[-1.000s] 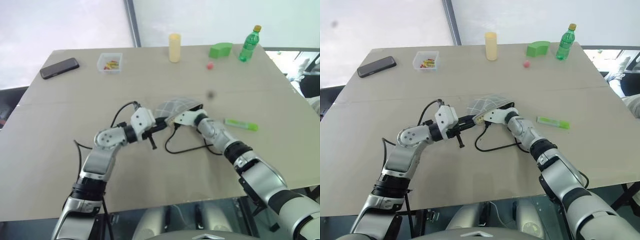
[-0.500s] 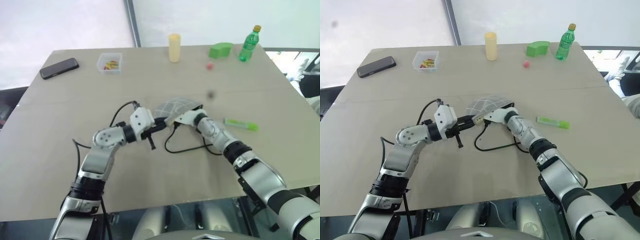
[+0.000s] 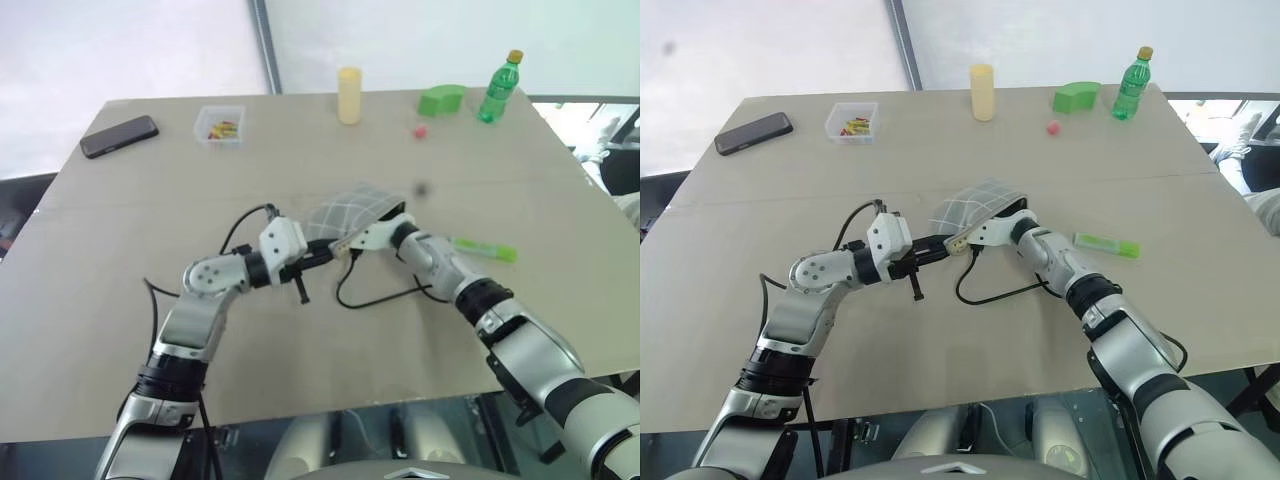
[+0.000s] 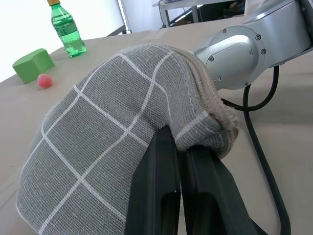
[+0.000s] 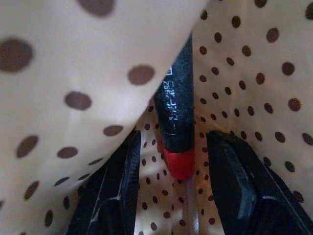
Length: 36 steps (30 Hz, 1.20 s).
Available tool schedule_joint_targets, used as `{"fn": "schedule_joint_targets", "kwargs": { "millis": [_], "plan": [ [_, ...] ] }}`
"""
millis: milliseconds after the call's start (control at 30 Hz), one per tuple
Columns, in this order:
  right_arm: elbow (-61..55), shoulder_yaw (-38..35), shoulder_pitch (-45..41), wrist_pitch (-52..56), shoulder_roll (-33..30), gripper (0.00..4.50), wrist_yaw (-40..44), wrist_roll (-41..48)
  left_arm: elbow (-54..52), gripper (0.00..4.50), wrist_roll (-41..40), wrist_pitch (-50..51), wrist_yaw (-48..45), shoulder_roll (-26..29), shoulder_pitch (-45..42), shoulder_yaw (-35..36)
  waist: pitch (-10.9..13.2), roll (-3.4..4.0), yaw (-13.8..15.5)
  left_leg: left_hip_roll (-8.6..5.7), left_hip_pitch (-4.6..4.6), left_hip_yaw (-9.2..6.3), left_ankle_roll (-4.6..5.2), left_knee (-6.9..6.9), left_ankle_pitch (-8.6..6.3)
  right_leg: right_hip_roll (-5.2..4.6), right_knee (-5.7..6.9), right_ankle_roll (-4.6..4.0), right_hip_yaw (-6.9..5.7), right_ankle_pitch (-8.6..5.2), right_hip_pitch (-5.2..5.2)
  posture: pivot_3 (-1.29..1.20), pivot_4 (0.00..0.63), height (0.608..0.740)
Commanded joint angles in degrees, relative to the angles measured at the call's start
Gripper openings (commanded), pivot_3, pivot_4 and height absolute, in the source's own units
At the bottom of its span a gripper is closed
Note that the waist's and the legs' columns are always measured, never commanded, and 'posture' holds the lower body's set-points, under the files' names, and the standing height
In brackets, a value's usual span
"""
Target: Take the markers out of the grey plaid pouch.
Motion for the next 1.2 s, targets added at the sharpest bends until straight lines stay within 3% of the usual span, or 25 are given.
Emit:
{"fn": "schedule_joint_targets", "kwargs": {
  "millis": [33, 333, 567, 667, 867, 1000, 1067, 1200],
  "plan": [
    [0.7, -0.2, -1.7, 0.9, 0.3, 2.17, 2.0, 0.4, -4.9, 0.0, -4.2, 2.0, -1.3, -0.6, -1.3, 0.2, 0.0, 0.0, 0.0, 0.0, 0.0, 0.0, 0.0, 0.0, 0.0, 0.0, 0.0, 0.0, 0.0, 0.0, 0.0, 0.0, 0.15, 0.74],
    [2.9, 0.0, -1.3, 2.1, 0.4, 2.17, 6.2, 1.4, -1.6, 0.0, -7.8, 5.9, -3.4, 1.2, -1.9, 2.9, 0.0, 0.0, -0.1, 0.01, 0.0, -0.01, 0.0, -0.01, 0.0, 0.0, 0.0, 0.0, 0.0, 0.0, 0.0, 0.0, 0.15, 0.74],
    [-0.6, -1.3, 0.1, 2.5, 0.6, 2.17, 11.8, 4.7, 13.6, 0.0, -2.9, -2.8, -5.6, 2.2, -5.6, 3.1, 0.0, 0.0, 0.0, 0.01, 0.01, -0.02, -0.01, 0.01, 0.01, 0.03, 0.0, 0.0, -0.04, 0.0, 0.01, 0.0, 0.15, 0.74],
    [-5.7, -2.5, 2.5, 5.4, -0.2, 2.17, 17.9, 7.3, 19.7, 0.0, -2.4, -2.1, -7.8, 3.0, -9.1, 2.7, 0.0, -0.01, 0.2, 0.0, 0.01, -0.03, -0.01, 0.01, 0.01, 0.04, 0.01, 0.0, -0.07, 0.0, 0.01, 0.0, 0.15, 0.74],
    [-22.9, -5.4, 8.9, 21.4, -3.2, 2.17, 35.0, 13.4, 26.6, 0.0, -2.3, -1.3, -14.0, 3.0, -13.8, 1.3, 0.0, -0.03, 0.5, -0.03, 0.01, -0.06, 0.01, 0.09, 0.01, 0.02, 0.02, 0.01, -0.13, 0.0, 0.07, 0.0, 0.15, 0.74],
    [-47.8, -9.7, 13.1, 39.4, -10.8, 2.17, 50.2, 17.9, 13.9, 0.0, -21.9, 23.9, -24.2, 2.7, -13.7, 3.5, 0.0, 0.03, 0.8, -0.03, -0.32, -0.22, 0.04, 0.26, -0.01, -0.1, 0.01, 0.01, -0.17, 0.0, -0.04, 0.0, 0.15, 0.74],
    [-58.0, -11.4, 14.1, 46.6, -15.4, 2.17, 55.6, 19.4, 9.4, 0.0, -28.1, 33.6, -23.8, 2.8, -13.5, 4.1, 0.0, 0.03, 0.6, -0.01, -1.14, -0.42, 0.08, 0.8, -0.05, -0.03, 0.15, 0.03, -0.28, 0.01, -0.63, 0.0, 0.15, 0.74],
    [-74.9, -16.8, 14.1, 61.3, -23.6, 2.17, 63.5, 25.3, 2.8, 0.0, -37.5, 46.8, -20.4, 2.1, -13.4, 5.8, 0.0, 0.04, 0.5, -0.01, -1.14, -0.37, 0.11, 0.91, -0.06, -0.14, 0.18, 0.03, -0.39, 0.01, -0.6, 0.0, 0.15, 0.74]
  ]
}}
